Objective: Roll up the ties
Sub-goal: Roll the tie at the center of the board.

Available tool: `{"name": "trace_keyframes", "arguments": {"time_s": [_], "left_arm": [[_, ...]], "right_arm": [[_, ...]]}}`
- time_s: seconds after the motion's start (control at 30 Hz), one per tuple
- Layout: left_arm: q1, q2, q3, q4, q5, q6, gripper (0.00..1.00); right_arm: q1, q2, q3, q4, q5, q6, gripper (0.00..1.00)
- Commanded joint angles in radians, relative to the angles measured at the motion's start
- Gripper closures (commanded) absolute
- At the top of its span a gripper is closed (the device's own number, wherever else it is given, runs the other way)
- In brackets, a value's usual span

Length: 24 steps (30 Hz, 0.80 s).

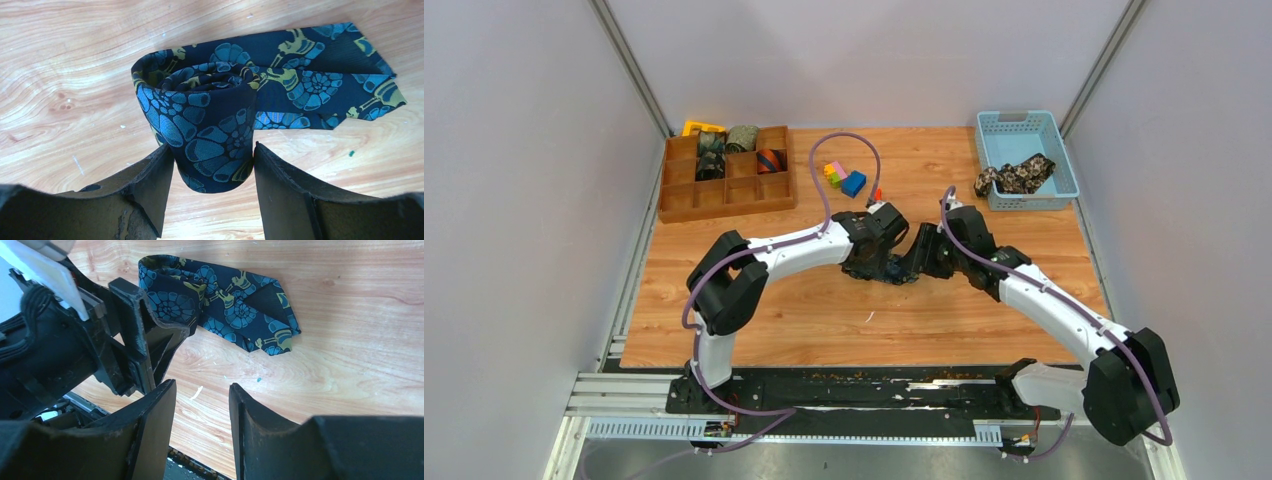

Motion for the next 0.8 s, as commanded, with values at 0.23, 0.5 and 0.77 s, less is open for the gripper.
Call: {"name": "trace_keyframes", "arguments": {"time_s": [0.23,0.5,0.77], "left_arm": [[-0.005,-0.131,0.021,0.060,0.011,-0.009,0.33],[0.069,-0.265,-0.092,0.094,0.009,0.025,0.29],[0.166,-0.390,-0.258,0.214,0.155,0.125,0.23]], "right_arm": [[-0.015,0.036,0.005,0.084,-0.061,0.015,0.55],[-0.014,0.164,0.073,0.200,-0.210,0.004,0.36],[-0.005,0.286,0.136,0.243,-0.235,0.030,0.32]]}}
